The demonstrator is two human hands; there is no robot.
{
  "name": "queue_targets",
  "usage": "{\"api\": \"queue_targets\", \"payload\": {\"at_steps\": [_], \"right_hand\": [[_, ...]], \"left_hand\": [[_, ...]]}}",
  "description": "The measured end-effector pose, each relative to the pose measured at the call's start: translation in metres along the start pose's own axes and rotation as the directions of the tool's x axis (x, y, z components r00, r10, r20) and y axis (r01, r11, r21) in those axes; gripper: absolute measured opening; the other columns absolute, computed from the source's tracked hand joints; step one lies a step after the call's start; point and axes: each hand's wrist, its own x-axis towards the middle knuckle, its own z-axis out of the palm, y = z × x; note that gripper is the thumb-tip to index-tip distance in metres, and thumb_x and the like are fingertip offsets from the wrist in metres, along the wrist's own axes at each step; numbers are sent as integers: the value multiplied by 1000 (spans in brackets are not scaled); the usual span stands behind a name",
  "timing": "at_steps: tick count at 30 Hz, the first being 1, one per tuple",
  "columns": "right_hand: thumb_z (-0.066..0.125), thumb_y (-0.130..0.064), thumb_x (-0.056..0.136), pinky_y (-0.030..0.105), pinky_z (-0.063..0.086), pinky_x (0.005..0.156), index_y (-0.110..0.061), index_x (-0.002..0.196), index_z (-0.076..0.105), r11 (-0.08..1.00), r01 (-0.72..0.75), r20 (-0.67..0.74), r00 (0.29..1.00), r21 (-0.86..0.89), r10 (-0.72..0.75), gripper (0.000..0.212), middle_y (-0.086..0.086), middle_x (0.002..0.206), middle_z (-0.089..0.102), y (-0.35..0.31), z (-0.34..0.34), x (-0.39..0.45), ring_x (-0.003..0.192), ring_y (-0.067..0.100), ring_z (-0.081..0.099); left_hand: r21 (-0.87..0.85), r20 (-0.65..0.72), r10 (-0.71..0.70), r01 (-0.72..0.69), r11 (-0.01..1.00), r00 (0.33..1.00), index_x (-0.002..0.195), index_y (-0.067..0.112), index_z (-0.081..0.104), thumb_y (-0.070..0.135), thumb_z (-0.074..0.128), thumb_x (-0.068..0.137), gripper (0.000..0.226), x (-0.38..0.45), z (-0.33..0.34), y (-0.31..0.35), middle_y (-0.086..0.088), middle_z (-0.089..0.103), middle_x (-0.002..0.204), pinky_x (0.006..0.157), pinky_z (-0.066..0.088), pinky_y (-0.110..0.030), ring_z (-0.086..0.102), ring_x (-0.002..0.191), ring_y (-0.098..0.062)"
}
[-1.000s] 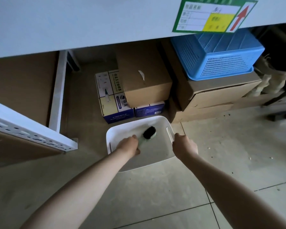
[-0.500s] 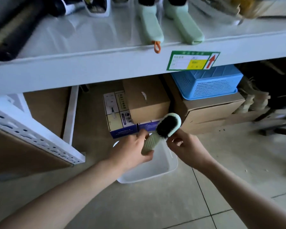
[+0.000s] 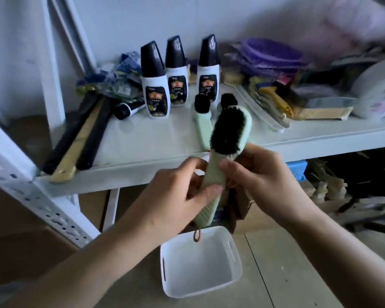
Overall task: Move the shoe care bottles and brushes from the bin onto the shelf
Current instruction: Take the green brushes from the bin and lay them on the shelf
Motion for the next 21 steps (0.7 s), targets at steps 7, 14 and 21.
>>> {"api": "queue_targets", "payload": {"at_steps": [7, 14, 21], "right_hand": [[67, -26, 83, 20, 45, 54, -15, 93, 66, 946, -14, -108, 994, -325, -22, 15, 1, 69, 69, -26, -4, 87, 52, 7, 58], [66, -21, 81, 18, 39, 69, -14, 102, 68, 706, 10, -70, 994, -708, -84, 22, -1, 89, 65, -16, -24, 136, 84, 17, 60], [58, -43, 84, 46, 35, 99, -29, 130, 48, 396, 107, 141, 988, -912, 56, 49, 1, 134, 51, 9, -28, 165, 124, 27, 44]], "left_hand": [[-155, 33, -253, 255, 954, 967, 80, 25, 59, 35, 61, 83, 11, 61, -49, -16, 4, 61, 45, 50, 49, -26, 56, 43, -7], [-83, 136, -423, 435, 896, 896, 74, 19, 61, 27, 60, 88, 16, 99, -43, -50, 2, 58, 52, 52, 49, -22, 53, 39, -4], [89, 148, -544, 537, 839, 826, 72, 17, 59, 37, 59, 87, 25, 118, -26, -47, 1, 65, 56, 54, 45, -25, 58, 45, -10]]}}
